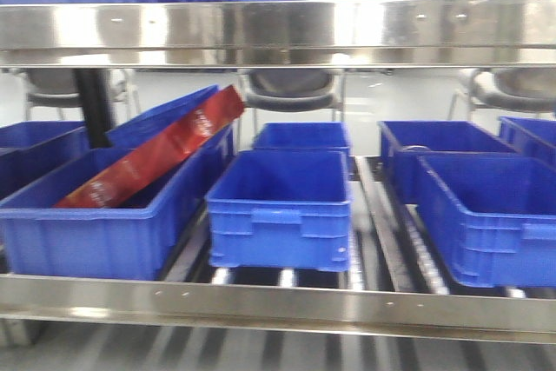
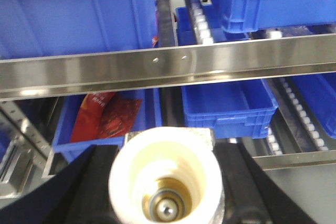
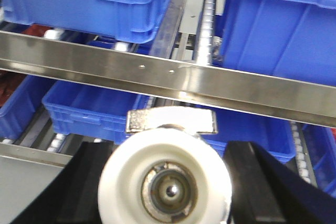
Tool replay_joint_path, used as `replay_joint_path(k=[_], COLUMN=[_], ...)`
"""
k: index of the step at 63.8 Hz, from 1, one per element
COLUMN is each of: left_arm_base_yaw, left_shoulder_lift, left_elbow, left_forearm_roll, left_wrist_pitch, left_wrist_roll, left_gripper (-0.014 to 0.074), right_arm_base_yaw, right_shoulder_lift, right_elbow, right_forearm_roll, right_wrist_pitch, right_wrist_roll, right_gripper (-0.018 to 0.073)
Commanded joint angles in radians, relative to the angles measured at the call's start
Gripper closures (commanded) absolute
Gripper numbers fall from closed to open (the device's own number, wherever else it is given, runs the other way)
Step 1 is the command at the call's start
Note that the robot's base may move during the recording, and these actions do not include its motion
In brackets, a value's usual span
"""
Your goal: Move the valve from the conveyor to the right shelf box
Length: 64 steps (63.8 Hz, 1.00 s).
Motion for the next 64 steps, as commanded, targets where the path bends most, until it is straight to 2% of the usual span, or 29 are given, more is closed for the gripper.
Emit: replay_joint_path(k=[1, 64], left_arm_base_yaw=[-0.005, -0.005], left_shoulder_lift=[-0.013, -0.013], left_elbow=[-0.007, -0.007], left_forearm_roll=[-0.007, -0.007], left_wrist_pitch=[-0.05, -0.05], left_wrist_roll=[-0.005, -0.005], left_gripper=[0.0708, 0.0708], right_arm_base_yaw=[-0.001, -0.001], right_shoulder_lift=[-0.011, -0.011], right_elbow=[-0.018, -0.018], right_forearm_roll=[-0.001, -0.001], right_wrist_pitch=[-0.07, -0.07], right_wrist_roll=[-0.01, -0.01], right_gripper=[0.0713, 0.0713])
